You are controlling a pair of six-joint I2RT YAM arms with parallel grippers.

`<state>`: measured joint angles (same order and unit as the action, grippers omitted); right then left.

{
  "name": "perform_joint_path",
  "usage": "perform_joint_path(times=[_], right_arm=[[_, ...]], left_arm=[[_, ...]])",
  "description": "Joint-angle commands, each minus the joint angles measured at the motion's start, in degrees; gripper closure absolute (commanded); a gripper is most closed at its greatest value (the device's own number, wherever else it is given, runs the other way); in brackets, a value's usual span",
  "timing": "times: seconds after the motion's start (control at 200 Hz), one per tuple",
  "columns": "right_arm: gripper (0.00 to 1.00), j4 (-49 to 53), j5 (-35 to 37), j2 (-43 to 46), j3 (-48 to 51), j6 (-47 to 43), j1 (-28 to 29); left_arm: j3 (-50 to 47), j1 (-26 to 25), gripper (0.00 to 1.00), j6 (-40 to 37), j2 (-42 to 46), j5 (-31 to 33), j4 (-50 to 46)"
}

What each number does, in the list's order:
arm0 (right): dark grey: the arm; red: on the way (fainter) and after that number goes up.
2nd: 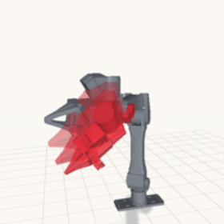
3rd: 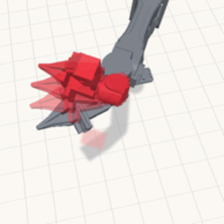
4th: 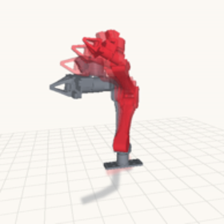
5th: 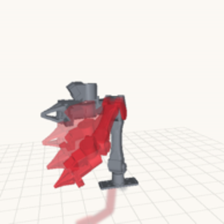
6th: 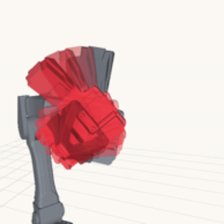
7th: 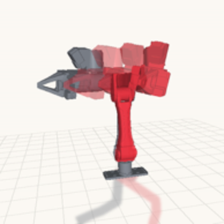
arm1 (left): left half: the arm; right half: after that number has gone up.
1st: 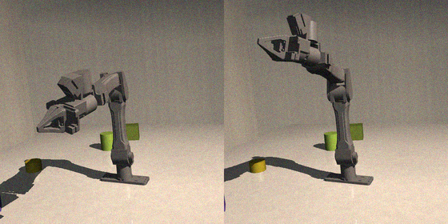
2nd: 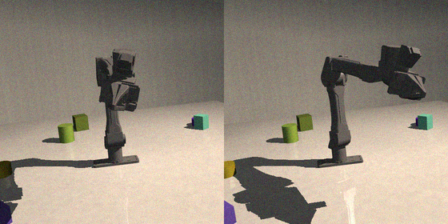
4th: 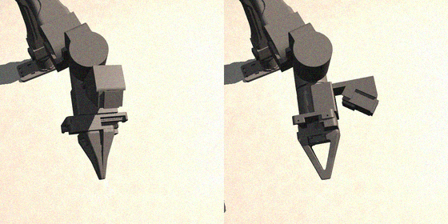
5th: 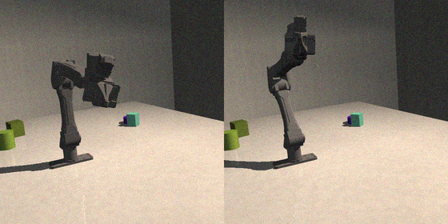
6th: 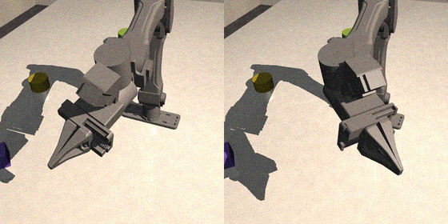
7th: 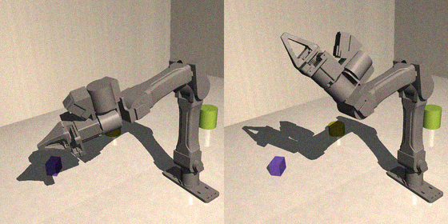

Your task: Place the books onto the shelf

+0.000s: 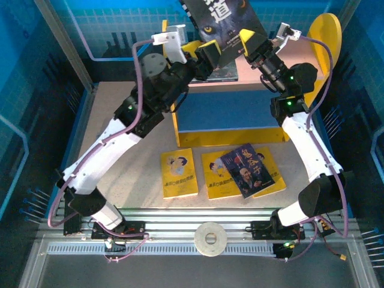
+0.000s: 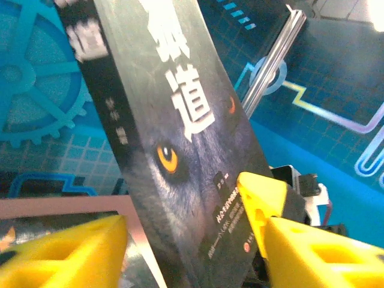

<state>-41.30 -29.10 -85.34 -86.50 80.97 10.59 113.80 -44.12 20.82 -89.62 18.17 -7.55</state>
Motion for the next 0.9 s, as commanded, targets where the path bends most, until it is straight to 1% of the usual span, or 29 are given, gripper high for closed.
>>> perform_joint_path(times=[0.0, 0.065, 0.215, 0.285, 0.345, 0.405, 0.455, 0.525, 0.615, 0.666, 0.791, 0.896], right_arm=[[0.99, -6.5, -5.4, 1.8, -0.9, -1.3, -2.6], [0.99, -7.4, -9.3, 1.8, -1.3, -0.7, -4.1], [1.0, -7.9, -20.3, 3.0, -2.1, 0.2, -7.7], [1.0, -7.0, -25.5, 4.4, -1.8, -0.1, -9.4], [1.0, -5.3, -28.6, 5.9, -1.2, -1.7, -10.2], [1.0, -1.8, -30.6, 7.6, -0.9, -4.6, -10.4], [1.0, 1.8, -32.3, 9.2, -0.6, -8.1, -10.3], [1.0, 7.2, -34.6, 10.9, -0.8, -12.9, -10.2], [1.0, 13.7, -36.8, 12.6, -1.1, -18.1, -10.1], [1.0, 17.3, -37.8, 13.1, -1.3, -20.9, -10.1], [1.0, 22.2, -40.0, 14.3, -0.7, -24.0, -9.9], [1.0, 24.4, -41.7, 14.6, 0.3, -25.6, -9.5]], left_arm=[[-1.6, -0.3, 0.3, -2.0, 5.6, -2.0, -3.0], [-0.3, -0.3, 0.25, -2.8, 6.7, -3.6, -8.5], [6.8, 0.0, 0.19, -4.9, 7.5, -9.0, -25.1], [7.6, 0.7, 0.16, -5.5, 8.7, -13.8, -30.8], [6.3, 2.0, 0.12, -5.2, 10.5, -18.8, -33.5], [4.5, 3.7, 0.11, -4.6, 12.6, -22.2, -35.7], [2.7, 5.5, 0.1, -4.2, 14.4, -24.6, -36.6], [-0.8, 9.5, 0.08, -2.8, 16.8, -30.4, -35.6], [-6.9, 15.7, 0.05, 0.0, 19.3, -42.6, -30.1], [-8.2, 17.8, 0.05, 1.0, 19.3, -48.1, -28.9], [-7.3, 18.9, 0.06, 0.0, 17.5, -55.3, -30.4], [-7.1, 19.1, 0.06, -0.4, 16.3, -58.8, -30.3]])
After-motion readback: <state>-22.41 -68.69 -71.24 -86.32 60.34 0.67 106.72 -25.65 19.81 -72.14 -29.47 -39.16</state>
